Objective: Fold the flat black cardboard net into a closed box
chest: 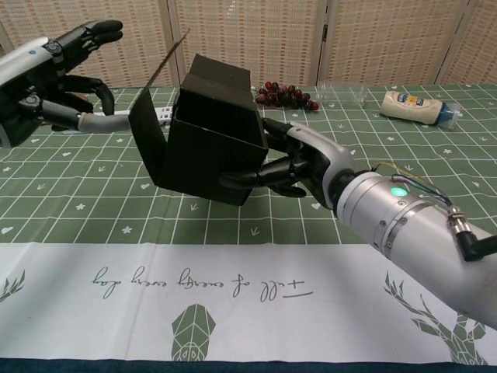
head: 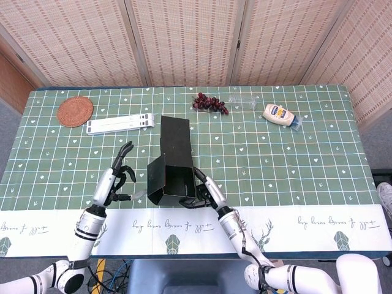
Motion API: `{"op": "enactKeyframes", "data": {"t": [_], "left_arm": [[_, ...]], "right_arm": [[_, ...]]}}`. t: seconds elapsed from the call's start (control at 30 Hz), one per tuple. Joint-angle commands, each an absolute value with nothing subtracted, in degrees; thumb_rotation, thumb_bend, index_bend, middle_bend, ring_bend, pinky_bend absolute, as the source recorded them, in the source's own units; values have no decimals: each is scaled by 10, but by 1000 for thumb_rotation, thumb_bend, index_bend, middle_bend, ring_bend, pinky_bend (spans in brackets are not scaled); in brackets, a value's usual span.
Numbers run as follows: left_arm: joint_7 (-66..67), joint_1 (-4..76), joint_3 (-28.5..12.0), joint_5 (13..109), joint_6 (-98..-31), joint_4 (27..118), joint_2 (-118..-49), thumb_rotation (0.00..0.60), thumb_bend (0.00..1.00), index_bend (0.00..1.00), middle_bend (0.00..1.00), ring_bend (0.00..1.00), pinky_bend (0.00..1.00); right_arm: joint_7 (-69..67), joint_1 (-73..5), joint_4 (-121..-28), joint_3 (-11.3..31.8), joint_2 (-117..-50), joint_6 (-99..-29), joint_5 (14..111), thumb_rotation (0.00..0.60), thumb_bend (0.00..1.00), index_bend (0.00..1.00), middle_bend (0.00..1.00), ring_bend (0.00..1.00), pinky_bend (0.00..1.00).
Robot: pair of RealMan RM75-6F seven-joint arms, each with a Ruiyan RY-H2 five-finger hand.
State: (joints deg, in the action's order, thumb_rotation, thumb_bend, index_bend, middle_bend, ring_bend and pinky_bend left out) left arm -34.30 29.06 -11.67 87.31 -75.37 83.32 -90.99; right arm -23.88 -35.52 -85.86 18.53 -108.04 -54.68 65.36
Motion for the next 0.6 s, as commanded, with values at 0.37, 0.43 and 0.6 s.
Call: {"op": "enactKeyframes", "data": {"t": [0.37,0.43,0.6], "left_arm": [[-382,341,-70,977,-805,617,-1009,600,129,352,215,593,948],[-393,347,-64,984,-811,589,-1023,600,129,355,226,595,948],[-416,359,-47,995,-818,526,-1054,600,130,360,236,596,948]], "right_arm": [[-153,-376,-841,180,-1076,-512,599,600,449,383,491,850,1000],[-146,-377,-838,179,-1077,-510,594,600,449,383,491,850,1000],[-130,-380,-828,175,-1078,-504,585,600,449,384,489,850,1000]]}}
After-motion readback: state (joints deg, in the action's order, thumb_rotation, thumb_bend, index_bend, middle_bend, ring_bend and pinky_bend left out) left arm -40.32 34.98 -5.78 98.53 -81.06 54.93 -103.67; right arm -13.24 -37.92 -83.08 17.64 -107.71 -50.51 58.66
